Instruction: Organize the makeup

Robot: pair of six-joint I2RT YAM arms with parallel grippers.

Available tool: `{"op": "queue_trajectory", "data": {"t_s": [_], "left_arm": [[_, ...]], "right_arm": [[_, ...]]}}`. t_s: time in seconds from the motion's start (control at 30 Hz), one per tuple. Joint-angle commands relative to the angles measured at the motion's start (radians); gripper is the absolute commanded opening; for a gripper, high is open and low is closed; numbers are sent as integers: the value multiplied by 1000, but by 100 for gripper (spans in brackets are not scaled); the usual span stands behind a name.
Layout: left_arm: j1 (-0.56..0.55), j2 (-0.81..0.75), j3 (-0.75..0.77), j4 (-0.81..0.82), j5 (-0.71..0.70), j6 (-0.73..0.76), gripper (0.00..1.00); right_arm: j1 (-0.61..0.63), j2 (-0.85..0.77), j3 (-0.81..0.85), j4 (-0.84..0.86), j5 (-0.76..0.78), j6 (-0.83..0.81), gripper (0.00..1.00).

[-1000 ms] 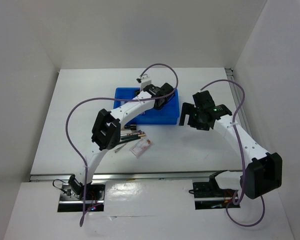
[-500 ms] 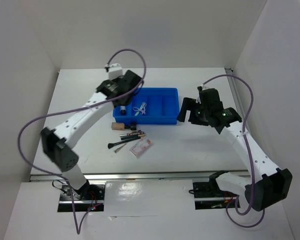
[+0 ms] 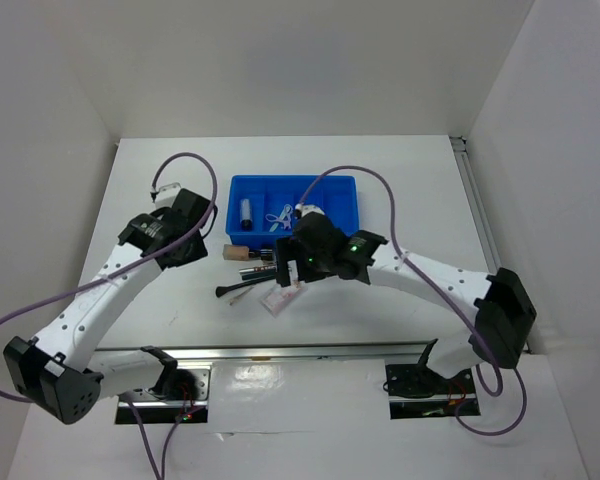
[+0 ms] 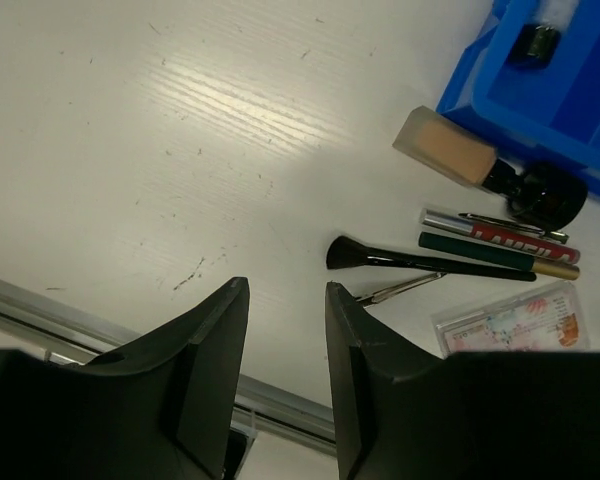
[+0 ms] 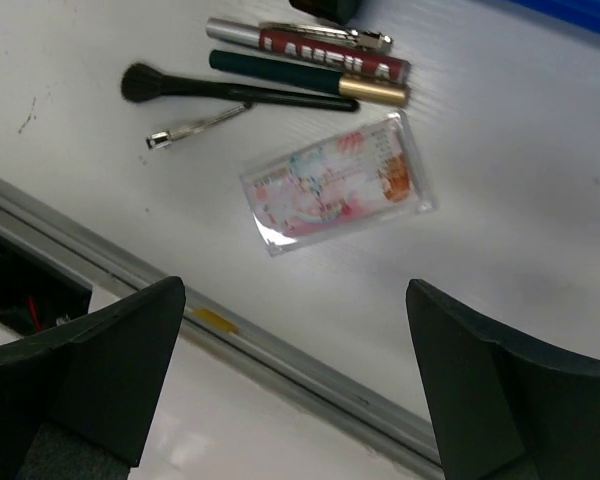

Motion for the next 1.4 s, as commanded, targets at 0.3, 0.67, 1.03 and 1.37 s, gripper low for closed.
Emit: {"op": "queue_trajectory", "data": {"t_s": [0.3, 0.67, 1.03, 1.37], "left_arm": [[60, -74, 98, 42, 52, 82, 49], [109, -83, 38, 103, 104, 148, 49], [138, -74, 6, 135, 133, 185, 49], [147, -74, -3, 154, 133, 203, 49]], "right_arm": [[122, 239, 43, 430, 333, 128, 99], [122, 444, 183, 419, 451, 117, 95], [82, 537, 251, 401, 483, 135, 82], [73, 613, 304, 324, 566, 193, 74]]}}
